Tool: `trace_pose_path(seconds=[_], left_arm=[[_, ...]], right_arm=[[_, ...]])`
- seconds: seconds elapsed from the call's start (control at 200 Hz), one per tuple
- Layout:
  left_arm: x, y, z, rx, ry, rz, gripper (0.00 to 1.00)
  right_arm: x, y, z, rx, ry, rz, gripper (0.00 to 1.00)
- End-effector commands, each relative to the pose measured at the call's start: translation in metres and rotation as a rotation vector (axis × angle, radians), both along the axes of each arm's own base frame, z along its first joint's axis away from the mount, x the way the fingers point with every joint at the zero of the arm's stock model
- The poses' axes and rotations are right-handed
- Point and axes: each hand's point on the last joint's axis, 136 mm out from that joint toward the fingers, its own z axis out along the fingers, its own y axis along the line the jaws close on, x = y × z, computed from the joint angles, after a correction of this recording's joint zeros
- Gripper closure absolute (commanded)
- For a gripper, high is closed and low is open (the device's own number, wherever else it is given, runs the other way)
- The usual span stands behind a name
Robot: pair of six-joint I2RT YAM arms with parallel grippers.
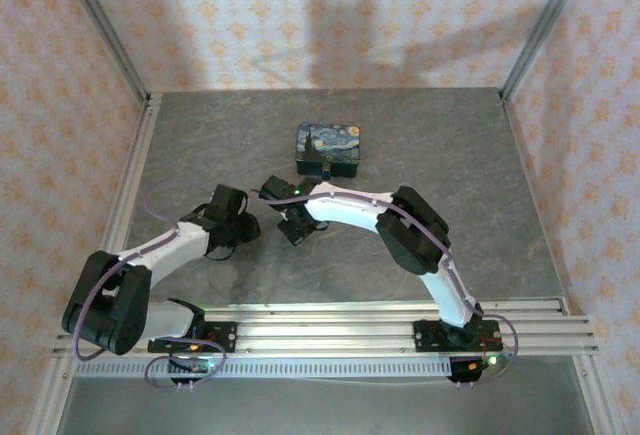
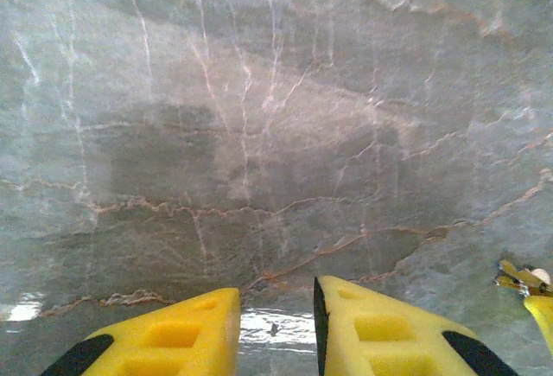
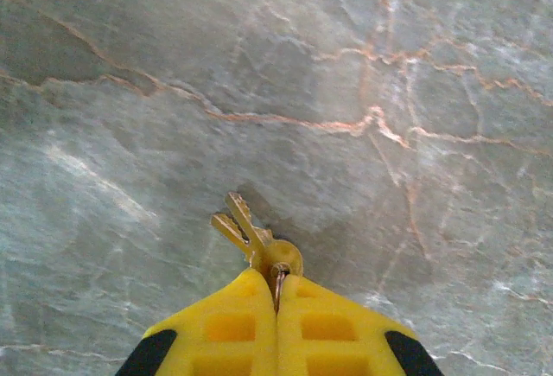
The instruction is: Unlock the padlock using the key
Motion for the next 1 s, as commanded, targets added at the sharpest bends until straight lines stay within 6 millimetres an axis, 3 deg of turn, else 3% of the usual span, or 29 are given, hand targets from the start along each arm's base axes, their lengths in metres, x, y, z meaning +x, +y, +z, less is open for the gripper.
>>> trace_pose_path(seconds=[0.0,0.13,0.34,0.455,0.55,0.781,0.996], left_arm=[[0.003,0.004,0.017,-0.026,-0.058,0.013,0.71],[0.011,-0.002,0.048,-0.080,-0.158,-0.005,0.70],[0.022,-0.022,0.107,-0.184,-0.296,-0.078,0.58],[0.024,-0.049,0.133,-0.330,-0.329,-0.171,0.55],[0.028,-0.070,0.152,-0.450,-0.354,-0.238,0.60],[0.035,-0.090,0.178,-0.548,-0.385,-0.329,0.71],[0.036,-0.094,0.173,-0.533,-0.366,-0.356,0.74]], right_arm=[[0.024,-0.004,0.033,0.098,-0.117,-0.078,1.00],[0.032,-0.005,0.060,0.206,-0.190,-0.125,1.00],[0.035,-0.005,0.111,0.368,-0.306,-0.146,1.00],[0.031,-0.003,0.137,0.458,-0.344,-0.123,1.00],[0.022,0.001,0.153,0.513,-0.369,-0.056,1.00],[0.007,0.002,0.164,0.501,-0.395,0.041,1.00],[0.004,0.002,0.168,0.480,-0.413,0.071,1.00]])
